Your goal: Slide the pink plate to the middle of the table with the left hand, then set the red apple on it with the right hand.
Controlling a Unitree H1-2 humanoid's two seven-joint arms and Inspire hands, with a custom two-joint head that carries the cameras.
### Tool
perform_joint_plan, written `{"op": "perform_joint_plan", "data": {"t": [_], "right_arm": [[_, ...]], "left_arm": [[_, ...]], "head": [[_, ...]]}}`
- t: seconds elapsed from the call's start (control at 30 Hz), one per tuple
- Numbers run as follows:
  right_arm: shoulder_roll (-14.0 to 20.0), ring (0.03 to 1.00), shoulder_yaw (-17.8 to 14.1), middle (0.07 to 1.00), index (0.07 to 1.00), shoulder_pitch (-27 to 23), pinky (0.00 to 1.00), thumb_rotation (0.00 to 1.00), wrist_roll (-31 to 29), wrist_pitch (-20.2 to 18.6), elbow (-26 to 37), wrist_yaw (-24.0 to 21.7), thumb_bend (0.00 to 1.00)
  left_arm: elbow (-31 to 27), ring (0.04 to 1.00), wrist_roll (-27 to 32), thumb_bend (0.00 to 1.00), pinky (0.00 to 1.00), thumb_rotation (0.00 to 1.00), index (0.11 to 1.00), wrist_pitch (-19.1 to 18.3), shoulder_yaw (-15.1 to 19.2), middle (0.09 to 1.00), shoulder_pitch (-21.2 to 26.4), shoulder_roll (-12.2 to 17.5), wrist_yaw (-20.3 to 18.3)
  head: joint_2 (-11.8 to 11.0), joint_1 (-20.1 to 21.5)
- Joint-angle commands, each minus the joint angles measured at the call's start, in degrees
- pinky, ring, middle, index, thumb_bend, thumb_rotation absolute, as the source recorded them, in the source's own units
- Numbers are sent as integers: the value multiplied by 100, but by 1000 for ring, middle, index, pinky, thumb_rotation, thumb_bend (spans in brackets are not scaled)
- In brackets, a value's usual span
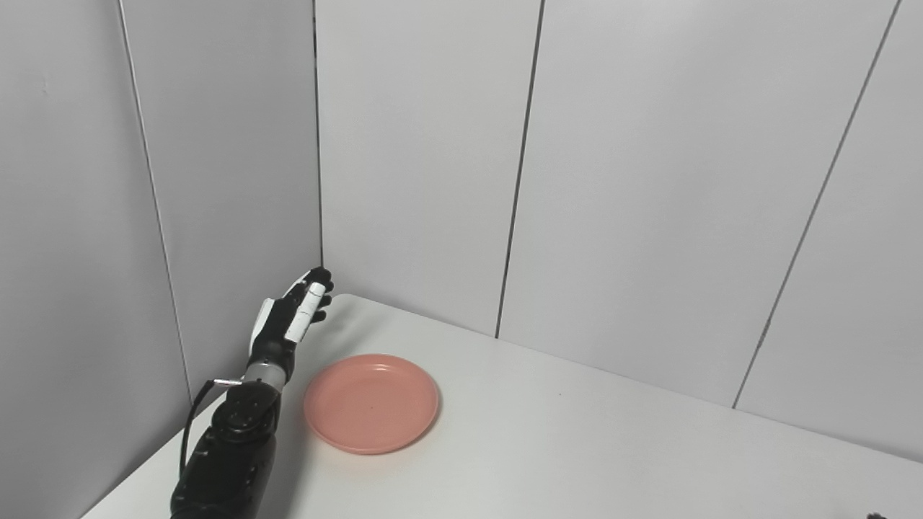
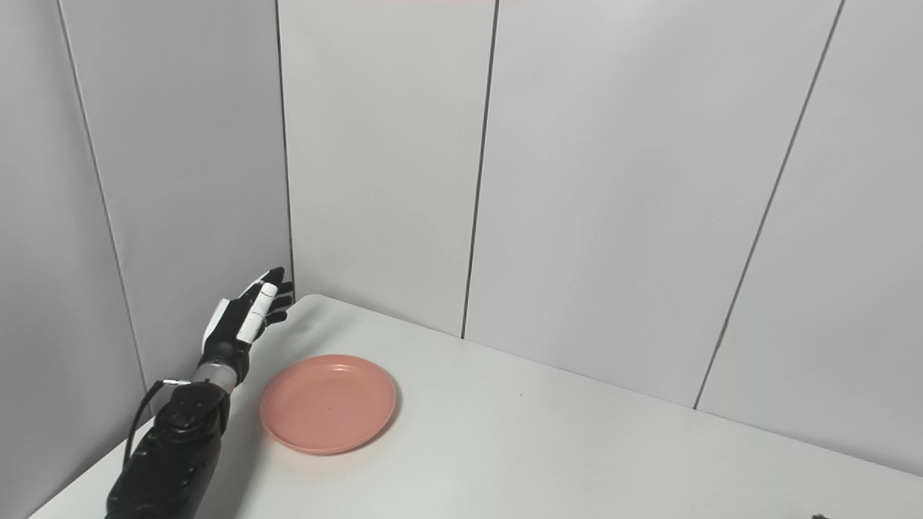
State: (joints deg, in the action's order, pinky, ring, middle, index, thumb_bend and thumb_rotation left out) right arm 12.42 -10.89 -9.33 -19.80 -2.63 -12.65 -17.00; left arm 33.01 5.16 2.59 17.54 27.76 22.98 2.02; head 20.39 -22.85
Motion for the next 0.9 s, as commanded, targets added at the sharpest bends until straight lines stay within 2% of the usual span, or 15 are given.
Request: {"op": "perform_joint_plan", "data": {"t": [0.0,0.13,0.3,0.5,0.6,0.8,0.87], "right_arm": [[-113,924,55,942,950,256,904,1000,-88,-22,-161,-69,1000],[-110,907,57,927,937,270,882,1000,-85,-42,-129,-57,1000],[-102,919,68,937,945,285,897,996,-110,-90,-91,-81,1000],[-81,898,112,916,918,334,852,993,-86,-164,24,-74,1000],[-76,896,130,916,912,359,851,991,-71,-227,96,-37,1000],[-93,892,137,910,907,380,851,985,-87,-314,190,15,1000],[-92,889,149,906,904,388,849,994,-73,-324,214,28,1000]], "left_arm": [[278,883,58,848,879,934,886,413,30,884,423,200,9],[952,892,-1,871,873,950,889,679,-15,891,541,279,80],[1507,904,-8,862,894,973,910,875,-79,901,609,357,58],[1732,896,238,916,879,947,922,783,38,887,578,237,82],[1789,909,359,920,873,959,927,818,13,901,554,204,-63],[1641,900,494,835,846,964,961,777,-84,903,451,115,-213],[1413,893,599,825,839,947,932,669,-71,898,367,35,-265]], "head": [[27,-4],[68,-14],[108,7],[166,46],[188,62],[233,96],[261,110]]}}
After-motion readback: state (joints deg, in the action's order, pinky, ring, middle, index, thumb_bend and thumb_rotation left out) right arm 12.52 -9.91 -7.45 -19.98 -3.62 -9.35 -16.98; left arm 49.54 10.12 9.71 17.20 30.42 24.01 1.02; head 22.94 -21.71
